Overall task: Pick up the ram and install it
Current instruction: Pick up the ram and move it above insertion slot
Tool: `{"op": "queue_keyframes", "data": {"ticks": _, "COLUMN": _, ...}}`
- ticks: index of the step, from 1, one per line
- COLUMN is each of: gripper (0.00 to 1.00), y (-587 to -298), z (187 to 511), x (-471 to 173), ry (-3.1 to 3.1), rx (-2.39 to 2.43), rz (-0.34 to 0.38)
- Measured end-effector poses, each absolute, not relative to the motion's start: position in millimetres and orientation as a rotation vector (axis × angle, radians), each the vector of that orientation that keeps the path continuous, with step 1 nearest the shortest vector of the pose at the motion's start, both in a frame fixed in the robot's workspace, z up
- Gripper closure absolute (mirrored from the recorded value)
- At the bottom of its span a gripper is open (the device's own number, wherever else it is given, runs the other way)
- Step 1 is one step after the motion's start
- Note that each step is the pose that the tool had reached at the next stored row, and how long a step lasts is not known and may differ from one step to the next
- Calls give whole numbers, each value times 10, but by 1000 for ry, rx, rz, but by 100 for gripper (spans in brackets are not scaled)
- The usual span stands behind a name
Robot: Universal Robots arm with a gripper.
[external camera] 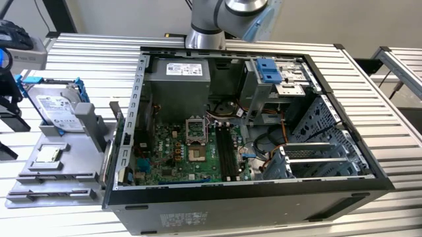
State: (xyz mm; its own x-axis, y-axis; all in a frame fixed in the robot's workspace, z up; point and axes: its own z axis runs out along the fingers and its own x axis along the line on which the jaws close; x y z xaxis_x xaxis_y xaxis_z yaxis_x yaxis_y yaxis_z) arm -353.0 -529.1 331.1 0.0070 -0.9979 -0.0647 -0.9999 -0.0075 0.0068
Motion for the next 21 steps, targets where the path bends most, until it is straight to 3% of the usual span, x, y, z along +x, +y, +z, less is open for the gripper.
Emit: {"op": "queue_keyframes", "data": {"ticks": 21, "gripper": 0, "y": -5457, "z": 3009, "x": -3529, "ry": 2200, "rx": -2186, "rz": 81}}
